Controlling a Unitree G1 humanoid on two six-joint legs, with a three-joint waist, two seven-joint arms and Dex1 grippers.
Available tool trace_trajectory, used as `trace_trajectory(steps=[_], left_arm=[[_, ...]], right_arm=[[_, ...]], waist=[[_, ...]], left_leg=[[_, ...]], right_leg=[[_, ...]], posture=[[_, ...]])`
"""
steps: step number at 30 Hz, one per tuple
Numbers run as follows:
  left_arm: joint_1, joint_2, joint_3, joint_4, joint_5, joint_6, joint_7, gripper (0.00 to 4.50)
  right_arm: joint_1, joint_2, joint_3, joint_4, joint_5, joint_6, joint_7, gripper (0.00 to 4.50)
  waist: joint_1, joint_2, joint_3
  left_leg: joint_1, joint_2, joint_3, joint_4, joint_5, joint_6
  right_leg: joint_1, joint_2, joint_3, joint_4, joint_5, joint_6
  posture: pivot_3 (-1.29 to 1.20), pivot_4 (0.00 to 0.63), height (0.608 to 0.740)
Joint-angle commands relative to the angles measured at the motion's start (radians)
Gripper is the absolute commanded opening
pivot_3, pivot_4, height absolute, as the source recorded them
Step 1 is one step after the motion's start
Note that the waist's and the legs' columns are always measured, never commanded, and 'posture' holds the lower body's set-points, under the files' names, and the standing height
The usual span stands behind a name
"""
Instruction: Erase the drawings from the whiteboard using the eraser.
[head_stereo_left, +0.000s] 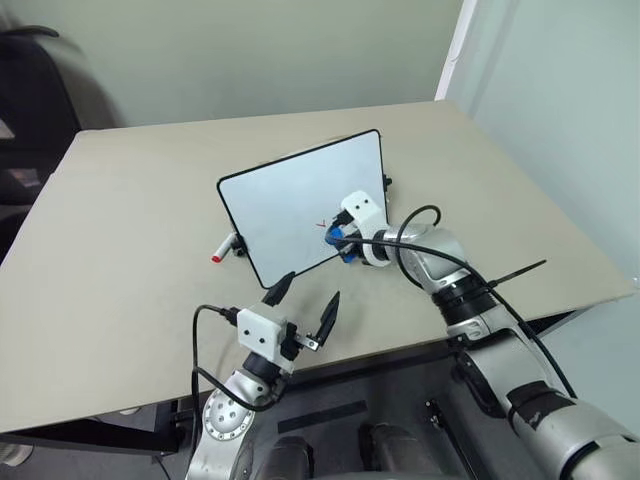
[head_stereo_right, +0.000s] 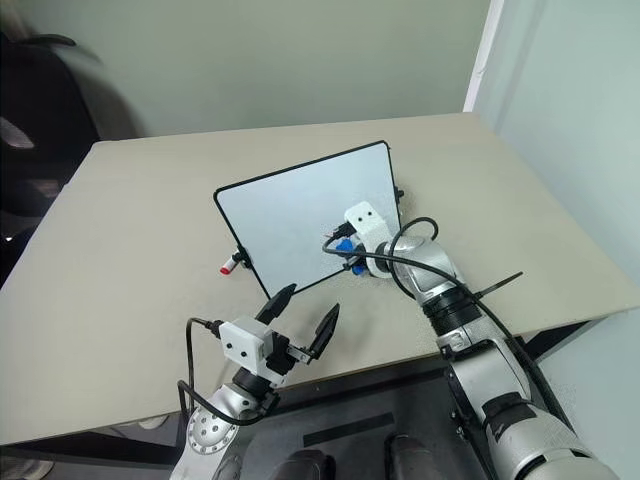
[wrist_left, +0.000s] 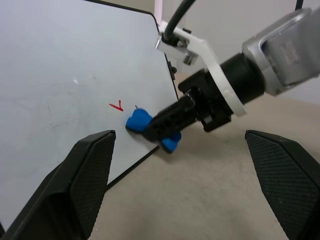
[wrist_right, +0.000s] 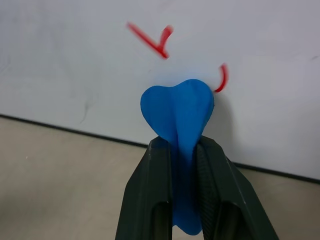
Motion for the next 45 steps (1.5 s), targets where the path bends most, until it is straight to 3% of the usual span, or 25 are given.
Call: trace_trajectory(steps=[1, 18, 24, 30, 39, 42, 45], left_arm=[[-0.007, 0.0, 0.005, -0.034, -0.004, -0.02, 0.0, 4.5], [0.013, 0.016, 0.019, -0.062, -0.021, -0.015, -0.002, 4.5], [0.014, 0.019, 0.023, -0.07, -0.026, -0.01, -0.003, 4.5], [0.01, 0.018, 0.019, -0.069, -0.023, -0.005, -0.004, 4.5], [0.003, 0.016, 0.014, -0.066, -0.018, 0.0, -0.004, 4.5], [0.004, 0.015, 0.013, -0.071, -0.018, 0.001, -0.002, 4.5], [0.009, 0.014, 0.014, -0.076, -0.019, 0.002, 0.0, 4.5]], right_arm=[[-0.056, -0.014, -0.05, -0.022, -0.011, -0.032, -0.018, 0.32], [0.05, 0.043, 0.011, 0.014, -0.048, -0.01, -0.011, 0.32], [0.02, 0.029, -0.013, 0.025, -0.066, -0.038, -0.016, 0.32], [-0.051, 0.044, -0.06, -0.094, -0.013, 0.024, 0.003, 0.32], [-0.058, 0.104, -0.003, -0.181, -0.018, 0.079, 0.002, 0.32], [-0.031, 0.099, 0.018, -0.153, -0.03, 0.076, -0.001, 0.32], [-0.001, 0.087, 0.031, -0.107, -0.051, 0.064, -0.015, 0.32]], waist=[[0.0, 0.0, 0.0], [-0.004, -0.001, 0.0], [-0.004, -0.001, 0.0], [-0.004, -0.001, 0.004], [-0.002, -0.001, 0.003], [-0.003, -0.002, 0.001], [-0.002, -0.002, -0.001]], left_leg=[[0.0, 0.0, 0.0, 0.0, 0.0, 0.0], [0.002, 0.0, 0.0, 0.0, 0.001, 0.001], [0.002, 0.0, 0.0, 0.0, 0.0, 0.0], [-0.001, 0.0, 0.0, 0.0, -0.002, -0.003], [0.001, 0.001, 0.0, 0.0, 0.002, 0.003], [0.002, 0.0, 0.0, 0.001, 0.001, 0.001], [0.002, 0.0, 0.0, 0.0, 0.0, 0.0]], right_leg=[[0.0, 0.0, 0.0, 0.0, 0.0, 0.0], [0.002, 0.0, 0.0, 0.0, 0.002, 0.001], [0.0, 0.0, 0.0, 0.0, 0.002, 0.001], [-0.002, 0.0, 0.0, -0.001, 0.003, 0.001], [-0.001, 0.0, -0.001, -0.001, 0.003, 0.0], [0.0, 0.0, -0.001, -0.001, 0.007, -0.007], [0.003, 0.0, -0.001, -0.001, 0.002, 0.001]], posture=[[0.0, 0.15, 0.739], [0.0, 0.15, 0.739], [0.0, 0.15, 0.739], [0.0, 0.15, 0.739], [0.0, 0.15, 0.739], [0.0, 0.15, 0.739], [0.0, 0.15, 0.739]])
